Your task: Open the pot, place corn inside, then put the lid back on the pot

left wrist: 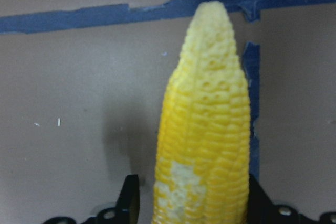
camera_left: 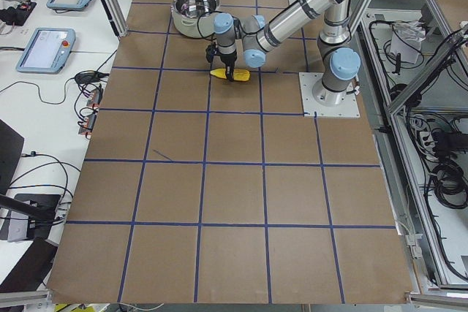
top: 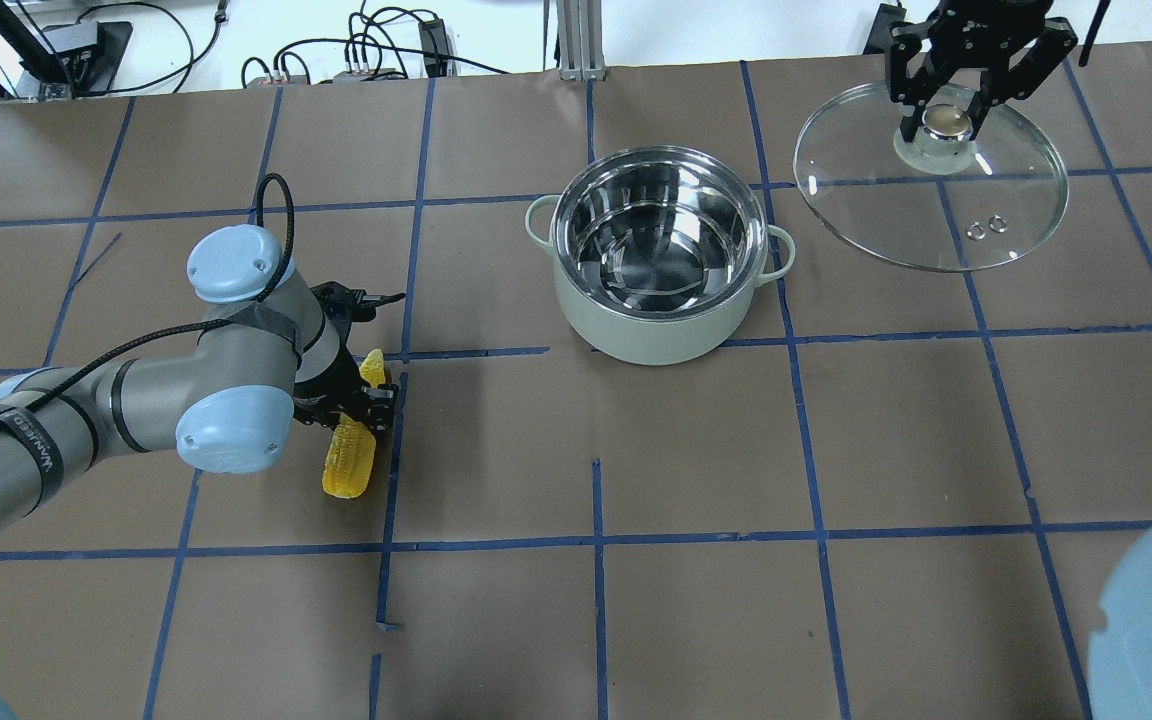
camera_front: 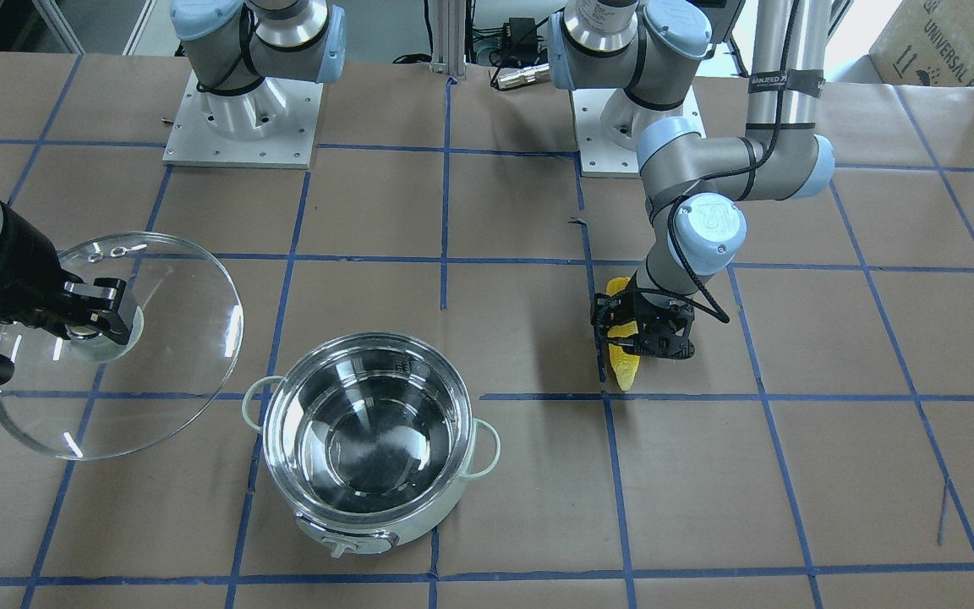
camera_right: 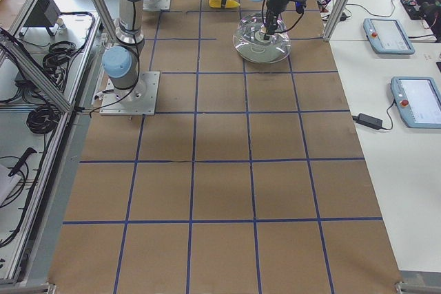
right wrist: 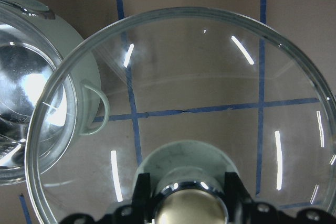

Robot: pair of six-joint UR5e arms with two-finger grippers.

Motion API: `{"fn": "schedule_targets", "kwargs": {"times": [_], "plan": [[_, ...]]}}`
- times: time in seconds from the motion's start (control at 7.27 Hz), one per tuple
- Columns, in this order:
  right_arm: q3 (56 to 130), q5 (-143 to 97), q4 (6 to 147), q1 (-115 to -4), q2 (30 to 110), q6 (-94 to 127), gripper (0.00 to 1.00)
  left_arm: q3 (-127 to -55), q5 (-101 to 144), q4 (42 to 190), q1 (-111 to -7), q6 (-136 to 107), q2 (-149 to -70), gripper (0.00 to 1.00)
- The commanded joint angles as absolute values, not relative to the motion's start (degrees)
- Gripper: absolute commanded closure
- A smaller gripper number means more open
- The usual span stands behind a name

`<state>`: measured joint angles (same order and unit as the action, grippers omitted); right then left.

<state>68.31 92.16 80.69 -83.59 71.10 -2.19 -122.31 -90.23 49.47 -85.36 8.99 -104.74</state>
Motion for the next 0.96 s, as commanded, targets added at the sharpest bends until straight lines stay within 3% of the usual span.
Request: {"fn": "schedule_targets", "kwargs": {"times": [0.0, 0.41, 0.83], "plan": [[68.64, 92.37, 80.68, -83.58, 71.10, -2.20, 0.73, -119.38, -90.09, 50.09, -86.04, 7.83, -103.80, 0.93], [69.60, 92.11, 80.68, -83.50, 71.63, -4.21, 0.73, -103.69, -84.28, 62.60, -90.33, 2.64, -104.41, 0.93], [77.49, 91.49, 84.44, -81.04, 75.66, -6.50, 0.74, -86.89, -85.26, 76.27, -97.79, -2.61, -106.16, 0.93]]}}
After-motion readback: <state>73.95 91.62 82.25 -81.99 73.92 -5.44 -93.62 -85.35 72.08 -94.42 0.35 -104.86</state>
